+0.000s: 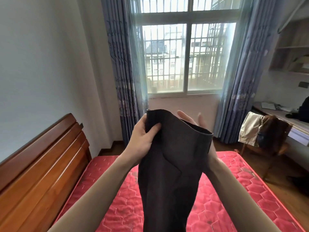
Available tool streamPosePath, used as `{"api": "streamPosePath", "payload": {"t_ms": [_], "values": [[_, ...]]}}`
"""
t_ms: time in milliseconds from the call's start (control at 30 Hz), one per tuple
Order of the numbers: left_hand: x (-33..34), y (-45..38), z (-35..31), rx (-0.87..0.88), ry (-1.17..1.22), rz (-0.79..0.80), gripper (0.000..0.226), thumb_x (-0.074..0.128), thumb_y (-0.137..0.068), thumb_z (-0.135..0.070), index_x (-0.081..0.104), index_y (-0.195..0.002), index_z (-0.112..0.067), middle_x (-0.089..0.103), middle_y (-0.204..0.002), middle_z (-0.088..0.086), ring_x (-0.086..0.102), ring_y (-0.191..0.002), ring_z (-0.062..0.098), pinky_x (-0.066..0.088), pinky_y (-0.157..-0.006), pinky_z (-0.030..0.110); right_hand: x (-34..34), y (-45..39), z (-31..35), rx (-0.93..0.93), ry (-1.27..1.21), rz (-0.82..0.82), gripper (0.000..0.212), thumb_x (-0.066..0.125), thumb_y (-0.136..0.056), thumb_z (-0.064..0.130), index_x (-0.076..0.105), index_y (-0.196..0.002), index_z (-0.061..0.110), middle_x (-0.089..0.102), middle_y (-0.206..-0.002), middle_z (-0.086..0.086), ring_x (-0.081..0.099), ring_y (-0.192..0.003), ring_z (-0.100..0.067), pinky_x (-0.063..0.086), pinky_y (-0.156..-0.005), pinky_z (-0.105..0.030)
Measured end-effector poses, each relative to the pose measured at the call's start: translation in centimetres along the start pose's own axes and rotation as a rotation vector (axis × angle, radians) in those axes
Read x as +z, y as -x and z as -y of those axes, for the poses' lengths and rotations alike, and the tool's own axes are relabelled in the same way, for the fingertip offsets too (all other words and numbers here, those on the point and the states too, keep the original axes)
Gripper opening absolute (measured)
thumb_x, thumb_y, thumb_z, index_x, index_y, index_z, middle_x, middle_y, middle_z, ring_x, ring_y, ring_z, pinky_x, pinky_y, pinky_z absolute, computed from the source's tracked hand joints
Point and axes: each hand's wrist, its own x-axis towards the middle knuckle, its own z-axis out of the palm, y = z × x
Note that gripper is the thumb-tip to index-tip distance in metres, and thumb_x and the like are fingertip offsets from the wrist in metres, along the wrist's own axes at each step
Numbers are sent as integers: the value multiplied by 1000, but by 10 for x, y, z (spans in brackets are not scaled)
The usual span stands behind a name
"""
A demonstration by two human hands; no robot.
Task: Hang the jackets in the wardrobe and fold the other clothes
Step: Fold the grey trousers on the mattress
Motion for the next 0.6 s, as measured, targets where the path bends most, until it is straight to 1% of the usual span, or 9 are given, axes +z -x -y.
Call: {"api": "streamPosePath", "payload": {"t_ms": [33, 67, 133, 167, 233, 300, 333, 433, 600], "values": [[-4, -2, 0, 11, -25, -26, 25, 60, -103, -4, 65, -125, -14, 76, -117, 0, 70, -111, 13, 55, -98, 31, -1, 2, 5, -24, -66, 40, 67, 34, -102, 63, 68, -131, 12, 74, -125, -9, 69, -120, -18, 55, -97, -27], [-7, -5, 0, 17, -47, -48, 25, 60, -103, -5, 65, -125, -15, 75, -117, 0, 70, -112, 15, 55, -100, 34, -8, 2, 5, -73, -55, 108, 78, 34, -94, 75, 58, -145, 21, 68, -138, -5, 63, -131, -22, 54, -103, -34], [-12, -9, -1, 18, -67, -86, 23, 61, -103, -7, 65, -123, -17, 75, -115, -1, 70, -111, 16, 56, -101, 39, -21, 5, 1, -212, 85, 169, 82, 42, -91, 82, 49, -152, 27, 62, -146, 0, 57, -137, -19, 50, -110, -34], [-13, -10, -2, 11, -64, -106, 22, 61, -103, -7, 65, -121, -18, 76, -113, -4, 71, -109, 14, 56, -101, 38, -20, 9, 0, -277, 190, 150, 74, 50, -92, 75, 51, -150, 28, 64, -144, 4, 58, -135, -13, 50, -108, -31], [-15, -13, -5, 7, -72, -130, 19, 60, -104, -9, 63, -118, -22, 76, -109, -10, 71, -106, 9, 57, -97, 33, -14, 10, 0, -366, 352, 84, 45, 70, -95, 46, 62, -134, 26, 73, -125, 12, 67, -118, -5, 54, -94, -22], [-17, -15, -8, -7, -90, -108, 18, 59, -105, -12, 61, -118, -22, 76, -107, -13, 72, -104, 6, 58, -94, 30, -9, 3, -4, -400, 408, -39, 26, 80, -91, 18, 71, -116, 21, 79, -107, 8, 74, -101, -7, 57, -82, -21], [-19, -15, -9, -20, -93, -83, 17, 59, -105, -12, 60, -119, -21, 76, -105, -13, 72, -102, 6, 60, -92, 30, -9, -2, -7, -406, 426, -87, 20, 80, -90, 13, 75, -109, 18, 80, -100, 6, 75, -95, -8, 57, -78, -22], [-26, -13, -12, -122, -13, 29, 9, 56, -107, -15, 53, -115, -14, 76, -97, -7, 74, -92, 7, 61, -76, 27, -10, -12, -10, -398, 467, -137, 7, 79, -90, 9, 78, -96, 12, 80, -89, 4, 74, -82, -6, 55, -71, -21], [-41, -13, -10, -193, -25, 70, 6, 43, -111, -10, 47, -108, -14, 66, -94, 1, 68, -77, 1, 55, -66, 20, -8, -19, -11, -333, 473, -90, 9, 81, -89, 9, 79, -97, 12, 81, -90, 1, 74, -82, -6, 57, -72, -22]]}}
